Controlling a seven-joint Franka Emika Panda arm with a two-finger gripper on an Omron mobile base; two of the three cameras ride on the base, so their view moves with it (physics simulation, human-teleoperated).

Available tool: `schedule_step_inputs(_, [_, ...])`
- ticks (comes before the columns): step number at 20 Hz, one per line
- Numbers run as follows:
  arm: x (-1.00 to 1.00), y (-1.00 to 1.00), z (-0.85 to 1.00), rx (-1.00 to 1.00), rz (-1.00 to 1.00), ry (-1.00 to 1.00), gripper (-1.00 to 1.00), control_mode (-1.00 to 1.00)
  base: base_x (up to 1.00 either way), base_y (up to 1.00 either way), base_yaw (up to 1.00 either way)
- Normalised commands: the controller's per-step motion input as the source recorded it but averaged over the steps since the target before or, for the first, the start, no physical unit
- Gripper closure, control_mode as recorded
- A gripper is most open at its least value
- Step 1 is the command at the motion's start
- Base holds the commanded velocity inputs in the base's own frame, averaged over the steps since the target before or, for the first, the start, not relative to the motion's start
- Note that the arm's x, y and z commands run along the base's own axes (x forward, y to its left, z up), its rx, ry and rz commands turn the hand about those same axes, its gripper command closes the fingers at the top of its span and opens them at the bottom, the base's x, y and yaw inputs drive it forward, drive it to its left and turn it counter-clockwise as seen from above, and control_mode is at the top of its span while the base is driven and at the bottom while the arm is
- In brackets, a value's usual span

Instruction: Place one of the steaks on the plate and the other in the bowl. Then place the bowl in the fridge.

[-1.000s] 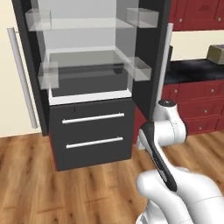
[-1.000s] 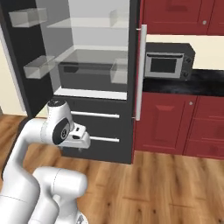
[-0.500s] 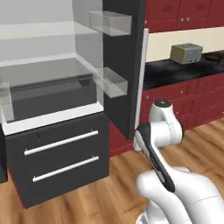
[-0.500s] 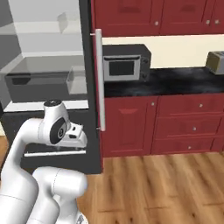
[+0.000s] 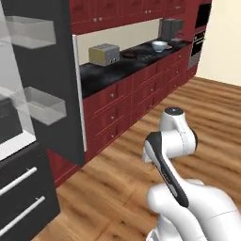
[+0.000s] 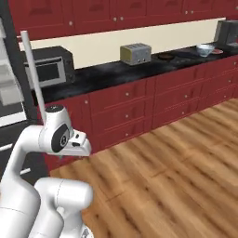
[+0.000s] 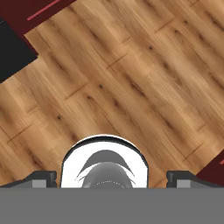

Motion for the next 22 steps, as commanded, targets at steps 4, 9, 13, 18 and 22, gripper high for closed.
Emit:
schedule_step_inputs(4, [0.0, 0.0, 0.0, 0.0, 0.0, 0.0, -1.0, 1.0, 0.18, -0.7, -0.72])
schedule_step_inputs(9, [0.0, 0.0, 0.0, 0.0, 0.0, 0.0, -1.0, 1.0, 0.62, -0.41, -0.55])
schedule_step_inputs(13, [0.0, 0.0, 0.0, 0.0, 0.0, 0.0, -1.0, 1.0, 0.89, 0.0, -0.26])
schedule_step_inputs(18, [0.0, 0.0, 0.0, 0.0, 0.0, 0.0, -1.0, 1.0, 0.94, 0.0, -0.19])
schedule_step_inputs(22, [0.0, 0.0, 0.0, 0.0, 0.0, 0.0, -1.0, 1.0, 1.0, 0.03, -0.21])
